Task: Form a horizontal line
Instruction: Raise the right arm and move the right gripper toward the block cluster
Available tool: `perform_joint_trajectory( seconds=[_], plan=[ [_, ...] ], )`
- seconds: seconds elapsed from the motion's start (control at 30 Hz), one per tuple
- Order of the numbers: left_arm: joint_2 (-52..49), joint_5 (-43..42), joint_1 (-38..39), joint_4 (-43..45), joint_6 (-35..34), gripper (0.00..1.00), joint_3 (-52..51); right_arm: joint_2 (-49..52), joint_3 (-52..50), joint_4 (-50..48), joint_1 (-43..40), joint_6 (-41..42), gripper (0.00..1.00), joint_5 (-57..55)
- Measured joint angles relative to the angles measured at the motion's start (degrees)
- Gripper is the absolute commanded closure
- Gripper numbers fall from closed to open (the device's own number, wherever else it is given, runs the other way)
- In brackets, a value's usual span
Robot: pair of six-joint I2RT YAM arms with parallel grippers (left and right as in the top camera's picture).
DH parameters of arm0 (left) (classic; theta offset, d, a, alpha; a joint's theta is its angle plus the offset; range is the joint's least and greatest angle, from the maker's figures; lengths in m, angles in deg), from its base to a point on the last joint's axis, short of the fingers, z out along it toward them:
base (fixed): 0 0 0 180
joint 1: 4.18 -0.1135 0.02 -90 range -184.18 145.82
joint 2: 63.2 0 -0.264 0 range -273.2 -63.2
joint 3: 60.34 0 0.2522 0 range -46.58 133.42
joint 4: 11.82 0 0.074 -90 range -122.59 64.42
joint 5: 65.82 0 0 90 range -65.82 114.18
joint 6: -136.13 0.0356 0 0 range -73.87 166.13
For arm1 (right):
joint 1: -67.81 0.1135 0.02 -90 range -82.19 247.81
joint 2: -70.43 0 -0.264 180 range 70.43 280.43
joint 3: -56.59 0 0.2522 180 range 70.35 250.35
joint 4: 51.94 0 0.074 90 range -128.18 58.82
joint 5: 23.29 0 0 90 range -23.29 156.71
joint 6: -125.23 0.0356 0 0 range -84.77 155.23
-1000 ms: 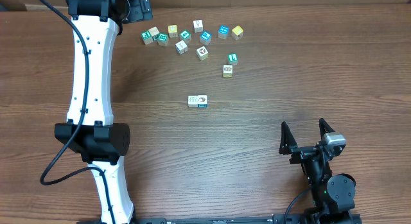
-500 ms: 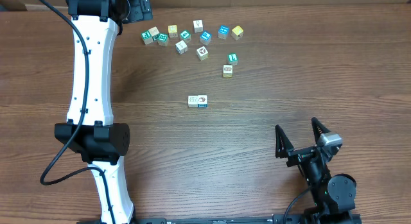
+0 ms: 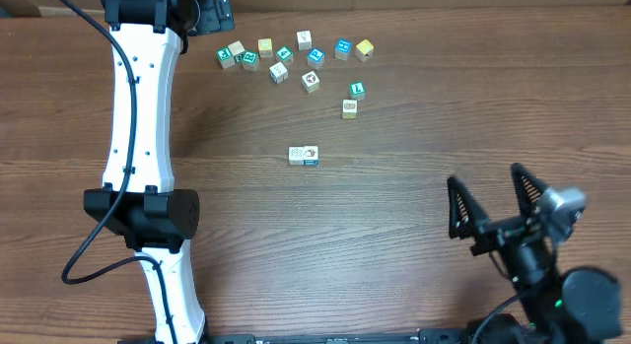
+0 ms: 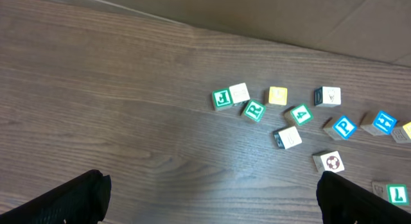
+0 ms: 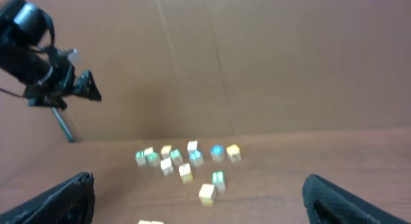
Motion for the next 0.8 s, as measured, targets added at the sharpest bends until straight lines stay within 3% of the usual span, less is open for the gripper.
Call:
perform_joint_trajectory(
  seconds=[0.47,0.57,0.8],
  plan=[
    [0.0,0.0,0.0,0.07,0.0,0.0,0.0,43.65,50.6,32.7,0.0,-4.24,0.0,0.28],
    [0.0,0.0,0.0,0.07,0.0,0.0,0.0,52.0,56.35,35.32,0.0,-4.72,0.0,0.31],
    [0.0,0.0,0.0,0.07,0.0,0.0,0.0,62.73,57.11,35.78,0.0,-5.14,0.0,0.24]
  ],
)
